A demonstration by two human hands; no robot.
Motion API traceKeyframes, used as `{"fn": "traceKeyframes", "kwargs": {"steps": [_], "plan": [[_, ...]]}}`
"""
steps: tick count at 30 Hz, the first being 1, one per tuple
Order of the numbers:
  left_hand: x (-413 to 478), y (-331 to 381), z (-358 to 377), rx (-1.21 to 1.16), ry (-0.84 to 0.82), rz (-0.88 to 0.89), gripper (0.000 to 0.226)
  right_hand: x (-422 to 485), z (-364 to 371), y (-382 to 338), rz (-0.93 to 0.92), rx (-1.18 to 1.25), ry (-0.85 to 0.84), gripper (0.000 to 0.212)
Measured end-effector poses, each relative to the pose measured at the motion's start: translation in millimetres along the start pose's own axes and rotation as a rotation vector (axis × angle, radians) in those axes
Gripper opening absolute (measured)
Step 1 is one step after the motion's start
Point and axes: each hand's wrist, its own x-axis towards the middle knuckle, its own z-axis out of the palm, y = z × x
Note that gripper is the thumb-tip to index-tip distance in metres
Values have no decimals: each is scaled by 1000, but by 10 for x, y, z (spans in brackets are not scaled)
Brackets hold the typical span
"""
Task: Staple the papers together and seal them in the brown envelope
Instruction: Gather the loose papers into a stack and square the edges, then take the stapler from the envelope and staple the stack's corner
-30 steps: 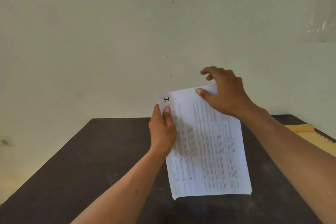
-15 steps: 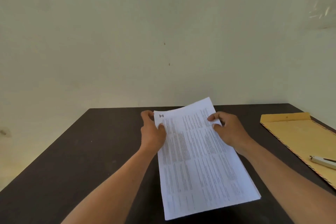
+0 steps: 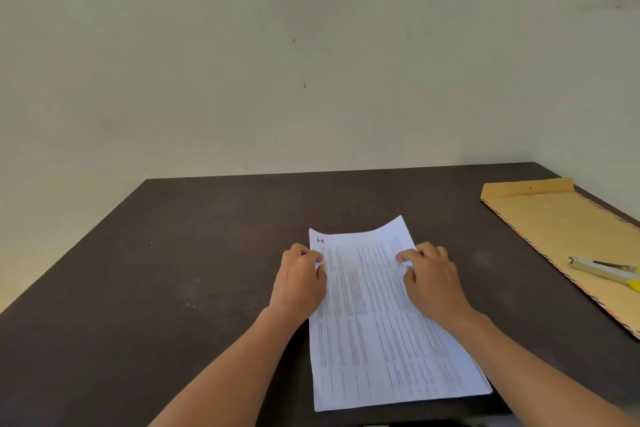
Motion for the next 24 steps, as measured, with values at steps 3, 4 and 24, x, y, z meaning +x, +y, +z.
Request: {"fn": "traceKeyframes", "kwargs": {"steps": [3,4,24], "plan": [[-20,-25,49,48,36,15,30,12,-20,-22,7,-116,54,29],[-17,-35,57,62,42,13,31,20,-29,-21,-7,-155,58,29],[524,1066,134,185,-69,241,30,204,-1195,840,150,-78,-176,30]]}}
